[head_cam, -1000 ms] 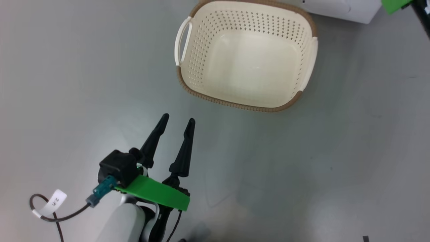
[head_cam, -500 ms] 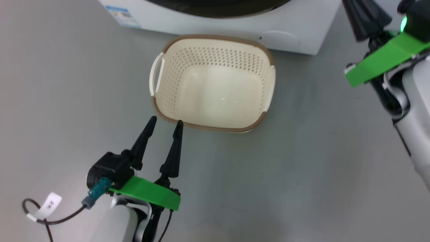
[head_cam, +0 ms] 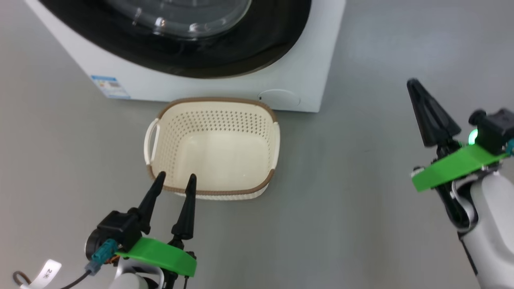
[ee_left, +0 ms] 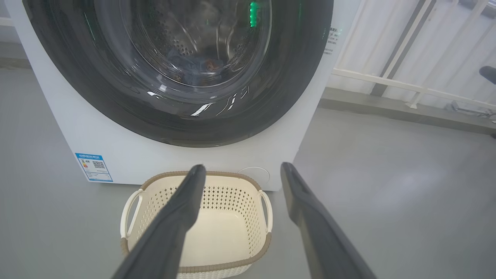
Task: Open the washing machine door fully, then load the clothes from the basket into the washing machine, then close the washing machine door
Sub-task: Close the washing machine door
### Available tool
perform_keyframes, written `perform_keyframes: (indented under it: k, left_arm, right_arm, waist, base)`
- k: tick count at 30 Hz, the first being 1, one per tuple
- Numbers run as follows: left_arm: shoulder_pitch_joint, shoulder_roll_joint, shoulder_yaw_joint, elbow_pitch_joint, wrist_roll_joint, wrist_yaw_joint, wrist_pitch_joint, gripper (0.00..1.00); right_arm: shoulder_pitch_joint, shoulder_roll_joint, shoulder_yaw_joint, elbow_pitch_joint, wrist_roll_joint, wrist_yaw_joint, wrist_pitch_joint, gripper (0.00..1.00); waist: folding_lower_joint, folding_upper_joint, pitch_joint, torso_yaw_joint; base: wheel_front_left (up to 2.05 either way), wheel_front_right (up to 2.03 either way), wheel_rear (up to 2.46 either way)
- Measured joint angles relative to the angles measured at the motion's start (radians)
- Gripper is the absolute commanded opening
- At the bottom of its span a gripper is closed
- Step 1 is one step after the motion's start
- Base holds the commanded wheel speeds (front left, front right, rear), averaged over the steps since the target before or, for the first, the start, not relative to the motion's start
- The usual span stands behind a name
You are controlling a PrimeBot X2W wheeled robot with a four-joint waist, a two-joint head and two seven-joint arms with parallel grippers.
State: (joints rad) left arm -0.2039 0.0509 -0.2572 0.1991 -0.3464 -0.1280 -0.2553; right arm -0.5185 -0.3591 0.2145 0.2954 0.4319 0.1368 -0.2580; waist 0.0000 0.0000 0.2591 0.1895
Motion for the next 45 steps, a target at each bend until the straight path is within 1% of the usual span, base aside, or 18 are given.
perform_keyframes:
  k: [6, 16, 17, 18, 19, 25, 32, 33, 34, 36, 40, 45]
  left_arm:
    - [0.039, 0.002, 0.046, 0.001, 0.008, 0.0, 0.0, 1.0]
    - [0.109, 0.003, 0.094, 0.005, 0.016, 0.0, 0.0, 1.0]
    - [0.109, 0.003, 0.094, 0.005, 0.016, 0.0, 0.0, 1.0]
    - [0.123, 0.003, 0.105, 0.006, 0.016, 0.0, 0.0, 1.0]
    - [0.123, 0.003, 0.105, 0.006, 0.016, 0.0, 0.0, 1.0]
    - [0.153, 0.0, 0.132, 0.01, 0.016, 0.0, 0.0, 1.0]
    - [0.166, -0.003, 0.142, 0.012, 0.018, 0.0, 0.0, 1.0]
    - [0.166, -0.003, 0.143, 0.012, 0.018, 0.0, 0.0, 1.0]
    - [0.166, -0.003, 0.145, 0.012, 0.019, 0.0, 0.0, 1.0]
    - [0.169, -0.003, 0.148, 0.012, 0.019, 0.0, 0.0, 1.0]
    - [0.179, -0.004, 0.147, 0.012, 0.027, 0.0, 0.0, 1.0]
    - [0.185, -0.004, 0.144, 0.012, 0.027, 0.0, 0.0, 1.0]
  right_arm:
    - [0.154, 0.062, -0.108, -0.047, -0.018, 0.0, 0.001, 0.0]
    - [0.323, 0.14, -0.243, -0.089, -0.053, 0.0, 0.001, 0.0]
    - [0.323, 0.14, -0.243, -0.089, -0.053, 0.0, 0.001, 0.0]
    - [0.349, 0.159, -0.27, -0.091, -0.065, 0.0, 0.001, 0.0]
    - [0.349, 0.159, -0.27, -0.091, -0.065, 0.0, 0.001, 0.0]
    - [0.421, 0.208, -0.325, -0.098, -0.077, 0.0, 0.001, 0.0]
    - [0.503, 0.235, -0.365, -0.109, -0.091, 0.0, 0.001, 0.0]
    - [0.512, 0.238, -0.371, -0.112, -0.092, 0.0, 0.001, 0.4]
    - [0.519, 0.242, -0.381, -0.12, -0.103, 0.0, 0.001, 1.0]
    - [0.523, 0.244, -0.396, -0.125, -0.127, 0.0, 0.001, 1.0]
    - [0.524, 0.263, -0.403, -0.129, -0.132, 0.0, 0.001, 1.0]
    - [0.524, 0.27, -0.405, -0.13, -0.14, 0.0, 0.001, 1.0]
  waist:
    - [0.0, 0.0, -0.069, -0.053]
    - [0.0, 0.0, -0.172, -0.12]
    - [0.0, 0.0, -0.172, -0.12]
    - [0.0, 0.0, -0.188, -0.131]
    - [0.0, 0.0, -0.188, -0.131]
    - [0.0, 0.0, -0.225, -0.159]
    - [0.0, 0.0, -0.25, -0.171]
    - [0.0, 0.0, -0.251, -0.171]
    - [0.0, 0.0, -0.252, -0.171]
    - [0.0, 0.0, -0.254, -0.172]
    - [0.0, 0.0, -0.256, -0.174]
    - [0.0, 0.0, -0.257, -0.176]
  base:
    - [0.0, 0.0, 0.0]
    - [0.0, 0.0, 0.0]
    - [0.0, 0.0, 0.0]
    - [0.0, 0.0, 0.0]
    - [0.0, 0.0, 0.0]
    - [0.0, 0.0, 0.0]
    - [0.0, 0.0, 0.0]
    - [0.0, 0.0, 0.0]
    - [0.0, 0.0, 0.0]
    - [0.0, 0.0, 0.0]
    - [0.0, 0.0, 0.0]
    - [0.0, 0.0, 0.0]
